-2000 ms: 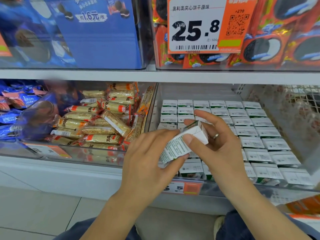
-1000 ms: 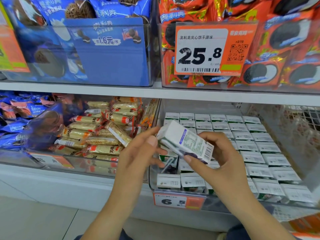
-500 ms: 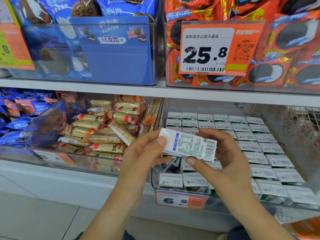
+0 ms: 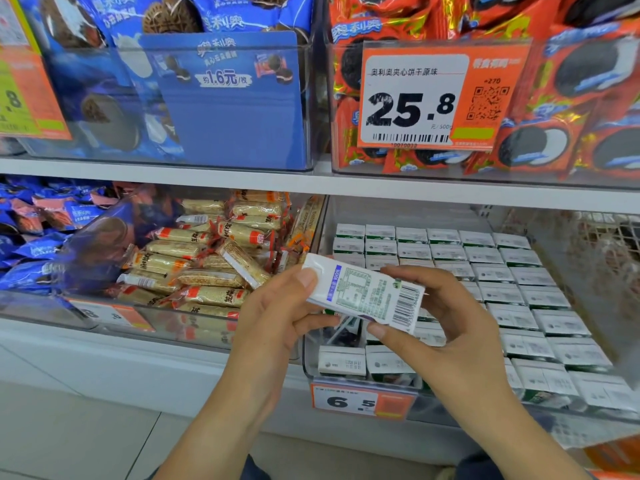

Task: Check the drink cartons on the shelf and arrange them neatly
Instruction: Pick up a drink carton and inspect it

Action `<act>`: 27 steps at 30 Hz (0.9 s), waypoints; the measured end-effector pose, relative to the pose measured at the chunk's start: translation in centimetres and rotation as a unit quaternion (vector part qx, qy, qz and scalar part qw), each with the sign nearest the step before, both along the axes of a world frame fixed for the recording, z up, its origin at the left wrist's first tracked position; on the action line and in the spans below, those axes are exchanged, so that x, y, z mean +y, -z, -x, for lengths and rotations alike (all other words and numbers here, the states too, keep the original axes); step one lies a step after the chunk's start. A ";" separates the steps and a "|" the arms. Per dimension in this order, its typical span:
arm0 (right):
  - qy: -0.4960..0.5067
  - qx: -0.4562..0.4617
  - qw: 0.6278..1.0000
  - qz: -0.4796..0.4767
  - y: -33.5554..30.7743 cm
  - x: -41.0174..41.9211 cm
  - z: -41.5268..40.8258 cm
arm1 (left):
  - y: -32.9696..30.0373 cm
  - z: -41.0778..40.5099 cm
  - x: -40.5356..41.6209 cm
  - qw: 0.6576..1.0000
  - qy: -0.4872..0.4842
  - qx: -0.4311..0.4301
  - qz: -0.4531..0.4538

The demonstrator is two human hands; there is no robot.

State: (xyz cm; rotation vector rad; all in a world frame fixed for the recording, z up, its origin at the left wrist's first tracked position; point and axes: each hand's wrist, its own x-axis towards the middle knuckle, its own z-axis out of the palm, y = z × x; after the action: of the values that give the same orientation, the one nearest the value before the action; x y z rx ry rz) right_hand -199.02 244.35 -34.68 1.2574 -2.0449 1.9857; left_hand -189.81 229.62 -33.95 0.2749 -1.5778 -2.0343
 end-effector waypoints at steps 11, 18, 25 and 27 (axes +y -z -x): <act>0.125 0.311 0.942 0.021 1.3 0.5 1.2 | 1.0 -0.5 0.1 0.892 -0.111 -0.042 0.435; 0.110 0.374 0.920 0.027 1.2 0.4 0.8 | 1.3 -0.1 0.1 0.825 -0.176 -0.003 0.538; 0.109 0.321 0.940 0.025 0.9 0.6 0.4 | 1.8 -0.1 0.1 0.820 -0.154 -0.025 0.551; 0.110 0.313 0.943 0.023 0.8 0.6 0.3 | 2.1 0.0 0.4 0.827 -0.140 -0.027 0.544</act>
State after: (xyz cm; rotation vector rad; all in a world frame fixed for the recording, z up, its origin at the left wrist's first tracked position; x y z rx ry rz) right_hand -199.28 244.98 -35.46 1.3501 -1.7135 1.2970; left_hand -189.79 229.99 -36.08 0.0984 -2.2797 -0.6789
